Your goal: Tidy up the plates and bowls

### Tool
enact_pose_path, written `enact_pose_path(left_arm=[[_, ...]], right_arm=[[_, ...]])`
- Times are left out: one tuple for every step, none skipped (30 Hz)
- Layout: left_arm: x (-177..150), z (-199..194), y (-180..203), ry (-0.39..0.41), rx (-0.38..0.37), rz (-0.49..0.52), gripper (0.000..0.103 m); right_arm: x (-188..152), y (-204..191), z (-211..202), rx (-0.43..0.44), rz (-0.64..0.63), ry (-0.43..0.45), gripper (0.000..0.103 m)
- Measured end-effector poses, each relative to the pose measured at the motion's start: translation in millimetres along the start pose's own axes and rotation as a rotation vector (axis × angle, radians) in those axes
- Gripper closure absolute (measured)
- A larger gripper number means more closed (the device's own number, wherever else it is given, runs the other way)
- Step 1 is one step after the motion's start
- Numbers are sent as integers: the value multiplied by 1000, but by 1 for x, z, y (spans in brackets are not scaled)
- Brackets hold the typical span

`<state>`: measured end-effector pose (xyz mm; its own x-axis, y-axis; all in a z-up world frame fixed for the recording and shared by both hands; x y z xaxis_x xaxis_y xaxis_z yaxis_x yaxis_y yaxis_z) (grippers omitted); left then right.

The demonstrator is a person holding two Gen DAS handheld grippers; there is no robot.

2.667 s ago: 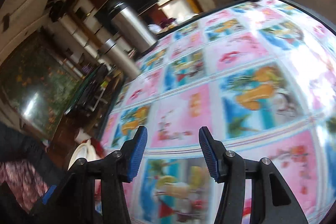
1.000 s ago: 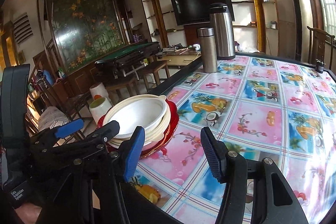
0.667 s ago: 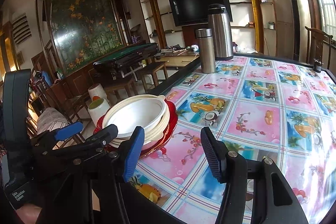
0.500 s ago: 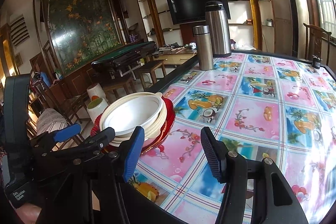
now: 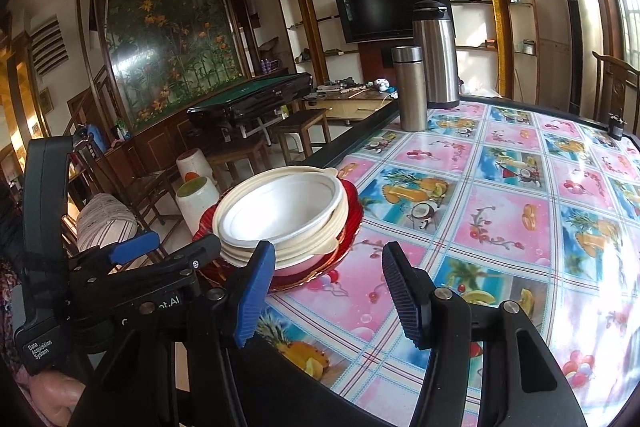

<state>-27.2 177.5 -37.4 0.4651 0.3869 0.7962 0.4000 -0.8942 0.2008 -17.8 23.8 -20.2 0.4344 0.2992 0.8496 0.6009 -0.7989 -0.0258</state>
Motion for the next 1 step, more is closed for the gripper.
enact_pose_path(left_arm=[[1, -1, 0, 2, 3, 7, 21]], right_arm=[[1, -2, 0, 7, 2, 1, 45]])
Point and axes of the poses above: each gripper's, at about its wrist camera, not at the fingertips, and z roughly the way its jaws point, y to its right, x to its top, the point moved 2 cm from there along z, roughly the way its jaws point, and after that the axes turned 11 degrees about -z, right-handed, at the moved point
